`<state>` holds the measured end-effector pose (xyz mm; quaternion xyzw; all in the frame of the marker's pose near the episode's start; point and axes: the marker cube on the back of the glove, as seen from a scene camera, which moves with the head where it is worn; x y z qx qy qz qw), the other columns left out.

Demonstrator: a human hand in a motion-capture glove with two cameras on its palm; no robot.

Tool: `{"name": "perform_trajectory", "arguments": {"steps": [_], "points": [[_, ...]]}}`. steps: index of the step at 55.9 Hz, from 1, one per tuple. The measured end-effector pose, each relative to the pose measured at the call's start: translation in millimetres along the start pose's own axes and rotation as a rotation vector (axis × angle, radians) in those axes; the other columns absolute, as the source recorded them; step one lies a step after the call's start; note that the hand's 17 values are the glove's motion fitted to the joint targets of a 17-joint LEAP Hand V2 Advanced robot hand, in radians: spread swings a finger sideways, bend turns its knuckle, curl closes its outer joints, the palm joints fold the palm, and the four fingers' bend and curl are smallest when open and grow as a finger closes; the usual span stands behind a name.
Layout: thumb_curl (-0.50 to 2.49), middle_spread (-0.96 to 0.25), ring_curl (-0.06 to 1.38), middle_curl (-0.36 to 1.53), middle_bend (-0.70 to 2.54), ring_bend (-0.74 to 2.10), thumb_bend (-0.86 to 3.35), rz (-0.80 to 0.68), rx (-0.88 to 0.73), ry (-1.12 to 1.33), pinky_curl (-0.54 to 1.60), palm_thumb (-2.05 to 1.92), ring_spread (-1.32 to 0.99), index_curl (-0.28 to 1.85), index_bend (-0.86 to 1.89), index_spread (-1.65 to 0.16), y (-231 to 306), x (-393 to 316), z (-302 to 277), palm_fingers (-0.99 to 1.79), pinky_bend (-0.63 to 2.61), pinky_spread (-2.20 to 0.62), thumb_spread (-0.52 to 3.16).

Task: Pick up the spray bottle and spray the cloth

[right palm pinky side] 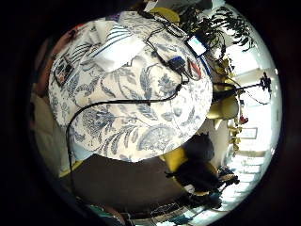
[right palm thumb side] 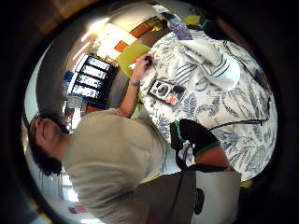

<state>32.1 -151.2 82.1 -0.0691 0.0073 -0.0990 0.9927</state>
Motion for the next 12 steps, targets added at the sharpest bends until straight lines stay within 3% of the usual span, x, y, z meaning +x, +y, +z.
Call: {"name": "perform_trajectory", "arguments": {"steps": [12], "points": [[0.44,-0.04,0.34,0.34,0.17,0.28,-0.03,-0.008,-0.041,0.006,0.31,0.68,-0.1,0.32,0.16,-0.39,9.6,-13.8,16.1,0.41,0.2,0.15,1.05]]}}
